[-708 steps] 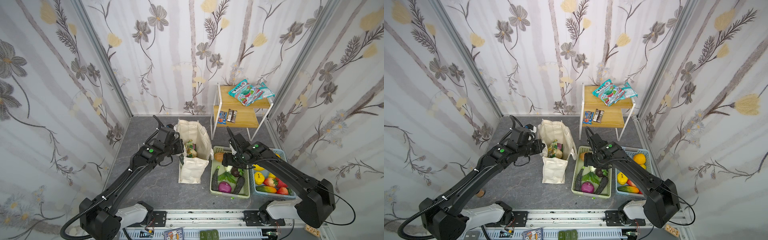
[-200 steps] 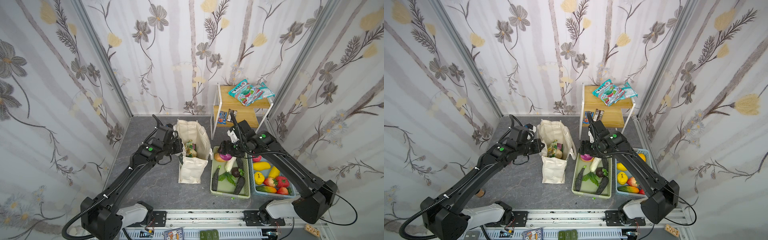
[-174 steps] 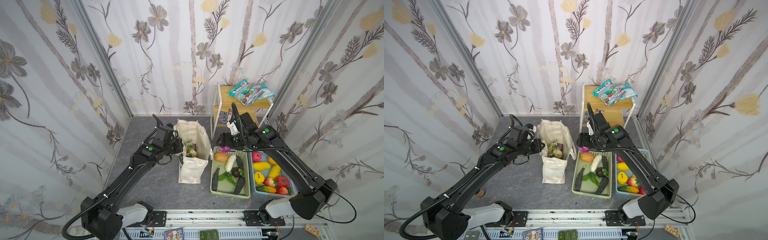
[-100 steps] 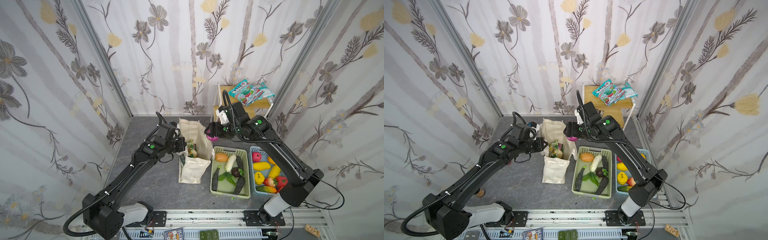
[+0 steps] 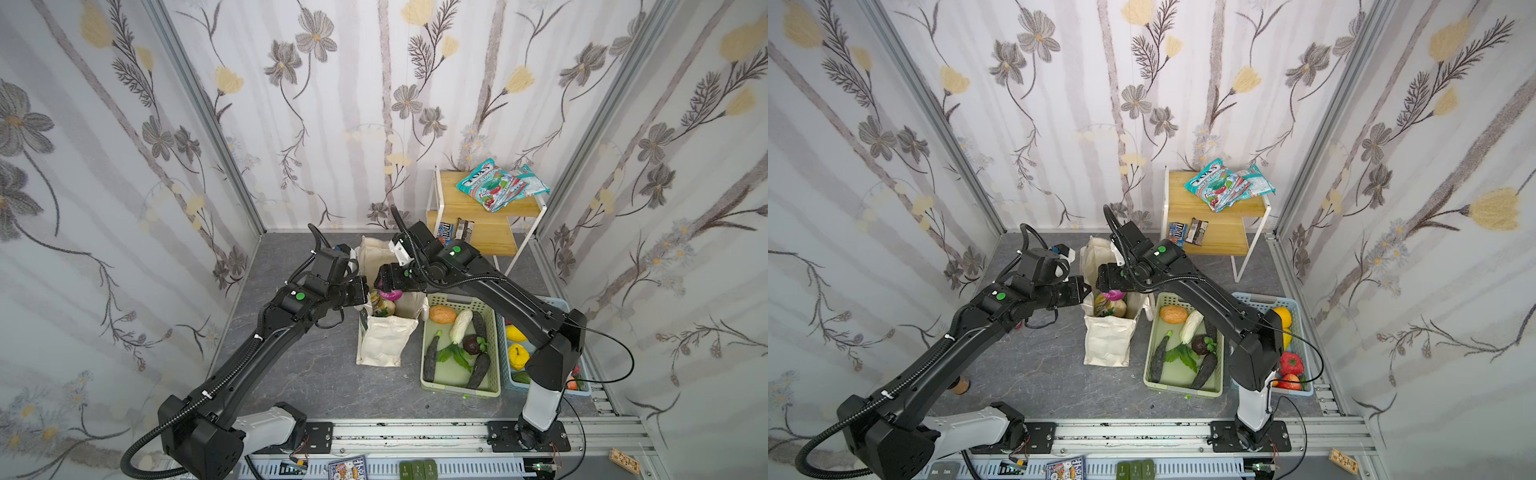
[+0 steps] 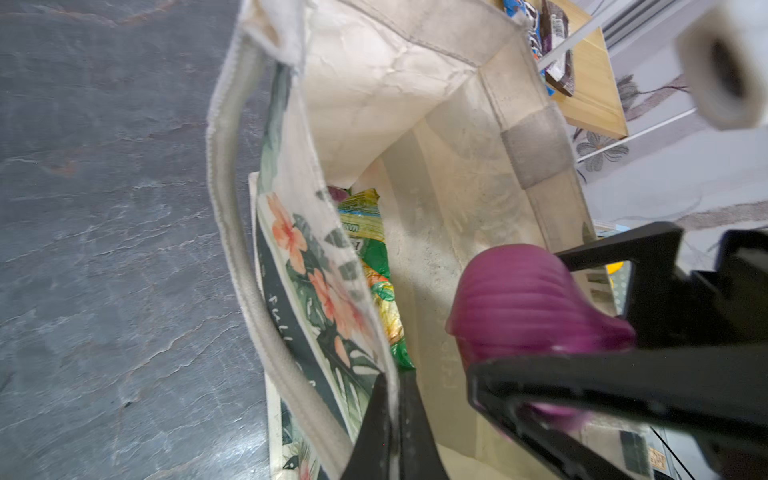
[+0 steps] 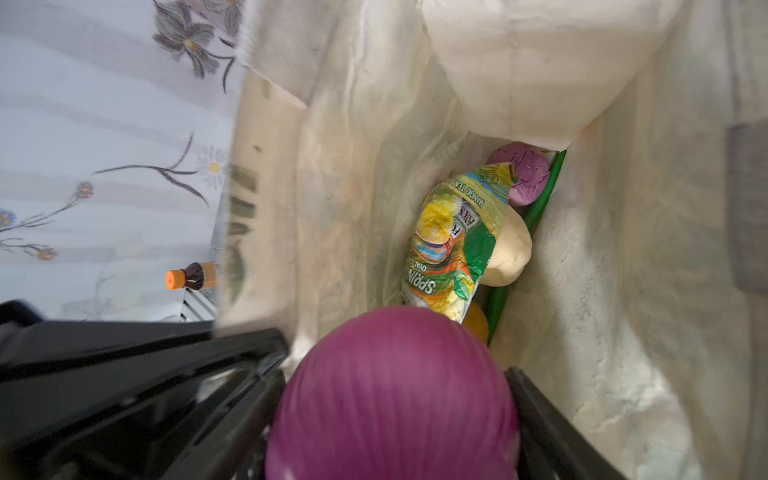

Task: Place the food into the grocery bag and tie it
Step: 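Lower the purple onion into the tote bag and open the right gripper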

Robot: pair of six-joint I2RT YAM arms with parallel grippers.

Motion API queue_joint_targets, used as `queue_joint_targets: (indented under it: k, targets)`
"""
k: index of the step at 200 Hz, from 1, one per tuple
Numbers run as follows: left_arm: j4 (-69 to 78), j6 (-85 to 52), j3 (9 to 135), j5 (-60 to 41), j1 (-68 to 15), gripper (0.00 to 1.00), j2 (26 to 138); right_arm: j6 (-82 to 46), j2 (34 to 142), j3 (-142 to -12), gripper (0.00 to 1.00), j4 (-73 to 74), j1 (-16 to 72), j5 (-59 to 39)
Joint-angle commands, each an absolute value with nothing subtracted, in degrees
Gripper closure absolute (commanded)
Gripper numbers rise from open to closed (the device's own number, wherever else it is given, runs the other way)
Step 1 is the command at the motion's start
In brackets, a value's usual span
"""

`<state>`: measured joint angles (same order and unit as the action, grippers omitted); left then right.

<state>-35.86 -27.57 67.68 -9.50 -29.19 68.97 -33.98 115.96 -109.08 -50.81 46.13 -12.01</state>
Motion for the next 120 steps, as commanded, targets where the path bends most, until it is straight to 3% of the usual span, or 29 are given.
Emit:
queue_joint_targets:
  k: [1, 120]
  targets:
    - [-36.6, -28.7, 67.3, -4.8, -28.7, 1.0, 67.0, -32.2, 118.2, -108.8, 0.22, -49.5, 46.4, -11.3]
    - [-36.7, -29.4, 64.8, -6.9, -28.6, 1.0, 63.2, -30.7, 130.8, -108.3, 0.2, -49.0, 47.1, -10.5]
